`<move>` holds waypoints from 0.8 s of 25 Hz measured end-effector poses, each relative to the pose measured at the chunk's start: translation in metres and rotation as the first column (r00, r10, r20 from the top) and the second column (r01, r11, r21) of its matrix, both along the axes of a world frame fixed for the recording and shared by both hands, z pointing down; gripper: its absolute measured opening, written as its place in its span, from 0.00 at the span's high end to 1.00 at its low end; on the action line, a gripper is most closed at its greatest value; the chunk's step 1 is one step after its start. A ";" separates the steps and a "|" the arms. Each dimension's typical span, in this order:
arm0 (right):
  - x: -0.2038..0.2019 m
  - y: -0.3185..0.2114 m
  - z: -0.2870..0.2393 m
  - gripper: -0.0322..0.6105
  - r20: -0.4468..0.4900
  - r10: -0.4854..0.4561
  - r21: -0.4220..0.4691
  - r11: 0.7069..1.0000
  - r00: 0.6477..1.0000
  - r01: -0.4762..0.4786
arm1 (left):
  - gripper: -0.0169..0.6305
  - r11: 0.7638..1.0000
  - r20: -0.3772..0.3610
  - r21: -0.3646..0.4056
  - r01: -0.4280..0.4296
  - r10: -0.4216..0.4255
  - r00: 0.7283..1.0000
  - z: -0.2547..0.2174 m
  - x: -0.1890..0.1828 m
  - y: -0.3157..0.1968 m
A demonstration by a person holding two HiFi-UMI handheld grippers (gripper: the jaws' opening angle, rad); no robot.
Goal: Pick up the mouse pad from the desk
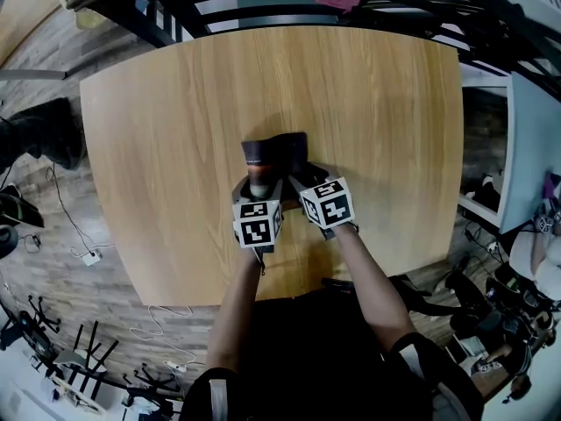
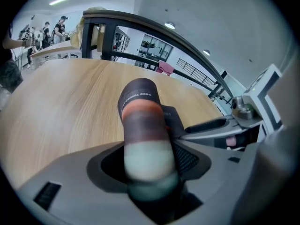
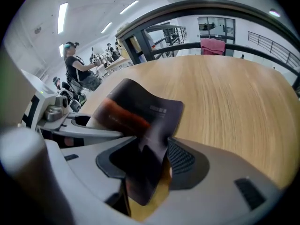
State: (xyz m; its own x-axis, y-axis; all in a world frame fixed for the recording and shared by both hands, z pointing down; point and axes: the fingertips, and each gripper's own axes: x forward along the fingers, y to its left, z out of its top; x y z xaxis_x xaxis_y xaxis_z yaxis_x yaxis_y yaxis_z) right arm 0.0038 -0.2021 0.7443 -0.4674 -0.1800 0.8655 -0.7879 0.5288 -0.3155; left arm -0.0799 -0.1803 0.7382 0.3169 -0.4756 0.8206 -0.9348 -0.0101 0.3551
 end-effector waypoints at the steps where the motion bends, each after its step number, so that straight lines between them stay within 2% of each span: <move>1: -0.002 0.001 0.000 0.61 0.008 -0.006 -0.004 1.000 1.000 0.006 | 0.55 1.000 0.004 0.001 0.000 0.000 1.000 0.000 0.000 0.000; 7: -0.004 0.002 0.000 0.64 0.011 -0.023 -0.005 1.000 1.000 0.023 | 0.56 1.000 0.013 0.000 0.024 -0.024 1.000 0.001 -0.006 0.000; 10: -0.002 0.001 0.001 0.67 0.013 -0.015 -0.009 1.000 1.000 0.015 | 0.62 0.999 0.019 -0.002 0.043 -0.043 0.999 0.002 -0.009 0.000; 15: -0.002 -0.002 0.000 0.67 0.037 0.003 -0.013 1.000 0.999 -0.003 | 0.65 0.999 0.009 0.001 0.051 -0.051 0.999 0.003 -0.013 -0.001; 20: -0.004 0.002 -0.002 0.67 0.043 0.002 -0.021 1.000 0.999 -0.001 | 0.76 0.995 -0.051 0.000 0.098 -0.098 0.994 0.003 -0.014 0.001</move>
